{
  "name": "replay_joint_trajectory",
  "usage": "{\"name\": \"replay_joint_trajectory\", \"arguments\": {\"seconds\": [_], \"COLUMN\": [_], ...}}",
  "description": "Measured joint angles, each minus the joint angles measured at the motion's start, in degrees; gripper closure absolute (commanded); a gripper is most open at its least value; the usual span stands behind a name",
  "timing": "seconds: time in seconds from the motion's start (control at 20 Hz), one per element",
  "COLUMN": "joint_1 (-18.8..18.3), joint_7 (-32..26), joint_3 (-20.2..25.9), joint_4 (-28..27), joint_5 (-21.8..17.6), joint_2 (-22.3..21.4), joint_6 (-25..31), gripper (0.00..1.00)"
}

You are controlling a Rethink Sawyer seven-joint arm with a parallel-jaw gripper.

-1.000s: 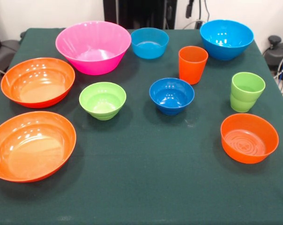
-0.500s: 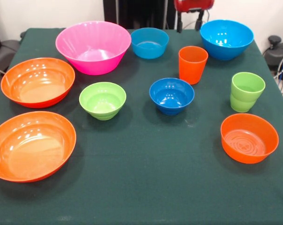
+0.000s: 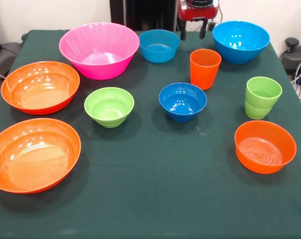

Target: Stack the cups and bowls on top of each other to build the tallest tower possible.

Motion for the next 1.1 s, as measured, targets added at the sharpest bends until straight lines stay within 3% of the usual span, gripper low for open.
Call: {"name": "replay_joint_trajectory", "arguments": {"seconds": [1.1], "joint_1": [-3.02], "joint_7": [0.0], "joint_3": [-0.92], "joint_4": [-1.55], "joint_5": [-0.82], "joint_2": [1.65], "joint_6": [0.73], "gripper": [0.0]}}
